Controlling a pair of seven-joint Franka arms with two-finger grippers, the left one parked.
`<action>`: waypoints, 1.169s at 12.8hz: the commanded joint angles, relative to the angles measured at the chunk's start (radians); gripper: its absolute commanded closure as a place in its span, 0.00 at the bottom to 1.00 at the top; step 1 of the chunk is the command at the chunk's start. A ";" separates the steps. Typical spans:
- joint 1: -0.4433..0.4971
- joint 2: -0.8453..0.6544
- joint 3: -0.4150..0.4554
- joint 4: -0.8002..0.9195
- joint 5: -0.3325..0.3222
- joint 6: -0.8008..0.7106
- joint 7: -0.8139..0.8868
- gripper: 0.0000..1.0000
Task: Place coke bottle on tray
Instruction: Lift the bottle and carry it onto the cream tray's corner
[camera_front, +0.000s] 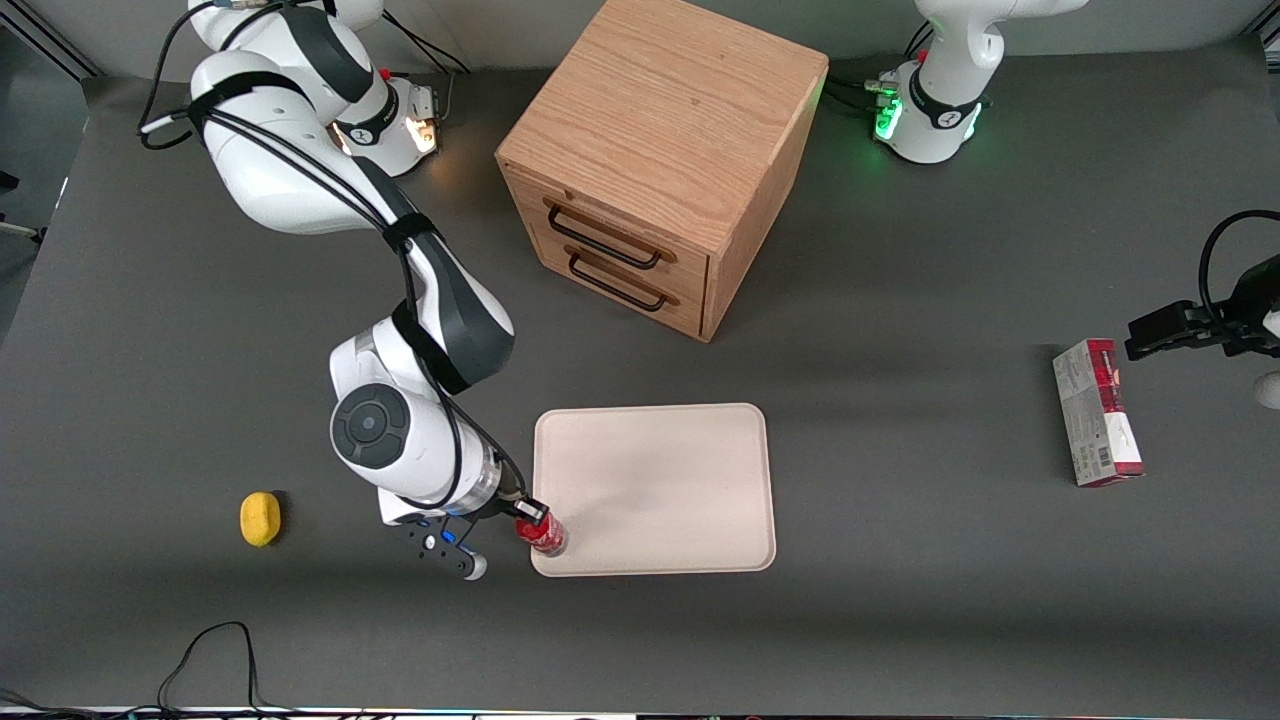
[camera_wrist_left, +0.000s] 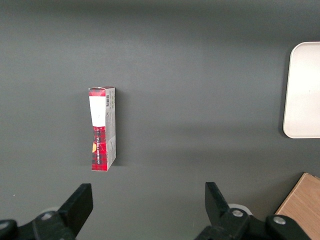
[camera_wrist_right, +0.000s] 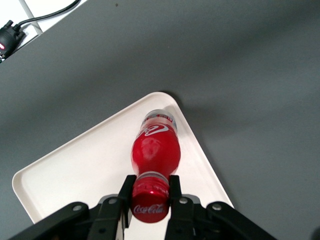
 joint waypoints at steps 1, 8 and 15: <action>0.042 0.024 -0.026 0.047 -0.029 0.006 0.040 1.00; 0.051 0.028 -0.034 0.044 -0.029 0.006 0.040 1.00; 0.066 0.031 -0.034 0.038 -0.100 0.006 0.040 0.00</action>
